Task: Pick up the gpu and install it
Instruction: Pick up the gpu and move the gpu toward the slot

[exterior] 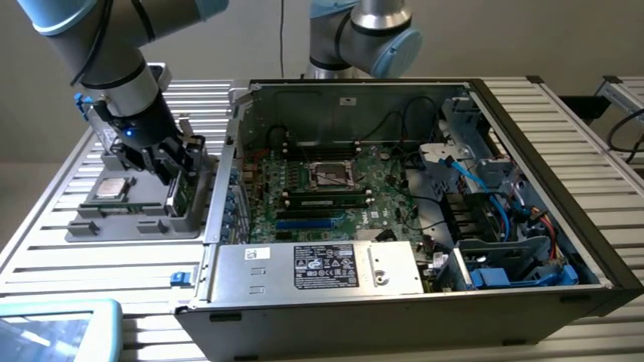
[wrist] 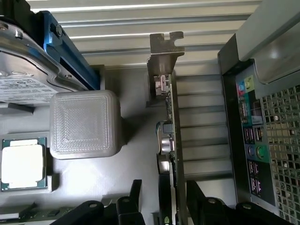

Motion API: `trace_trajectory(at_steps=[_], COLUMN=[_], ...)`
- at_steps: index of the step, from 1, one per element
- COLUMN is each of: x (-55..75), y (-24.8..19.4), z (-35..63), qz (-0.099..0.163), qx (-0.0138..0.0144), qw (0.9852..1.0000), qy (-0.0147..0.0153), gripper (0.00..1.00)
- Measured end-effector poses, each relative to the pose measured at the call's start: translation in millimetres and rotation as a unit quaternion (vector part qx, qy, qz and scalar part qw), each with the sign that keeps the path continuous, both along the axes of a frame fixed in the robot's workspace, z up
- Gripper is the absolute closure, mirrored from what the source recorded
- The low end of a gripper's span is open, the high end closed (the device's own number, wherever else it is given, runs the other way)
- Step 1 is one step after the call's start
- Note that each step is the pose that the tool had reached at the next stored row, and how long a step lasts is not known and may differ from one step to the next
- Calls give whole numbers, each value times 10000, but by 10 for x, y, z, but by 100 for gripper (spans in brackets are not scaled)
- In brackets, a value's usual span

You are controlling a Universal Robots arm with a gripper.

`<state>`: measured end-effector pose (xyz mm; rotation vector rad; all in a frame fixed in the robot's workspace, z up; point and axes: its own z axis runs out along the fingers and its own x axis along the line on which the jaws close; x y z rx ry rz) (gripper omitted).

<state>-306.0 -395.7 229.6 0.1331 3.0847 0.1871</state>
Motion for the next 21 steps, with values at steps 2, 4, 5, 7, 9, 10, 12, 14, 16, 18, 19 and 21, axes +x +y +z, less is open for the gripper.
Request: trace_trajectory(at_steps=[2, 4, 5, 7, 9, 10, 12, 14, 16, 18, 19, 21], x=[4, 10, 13, 19, 20, 20, 20, 23, 28, 32, 34, 36], y=[2, 7, 15, 30, 36, 36, 42, 51, 62, 67, 68, 69], z=[-4, -5, -8, -13, -23, -28, -42, -52, -58, -64, -65, -66], qz=[0, 0, 0, 1, 0, 1, 0, 0, 1, 1, 1, 1], qx=[-1, -2, -5, -14, -24, -28, -35, -41, -48, -55, -60, -67], qw=[10000, 10000, 10000, 10000, 10000, 10000, 10000, 10000, 10000, 10000, 10000, 10000], qy=[8, 9, 10, 10, 9, 9, 10, 10, 9, 9, 9, 10], gripper=[50, 50, 50, 50, 50, 50, 50, 50, 50, 52, 52, 64])
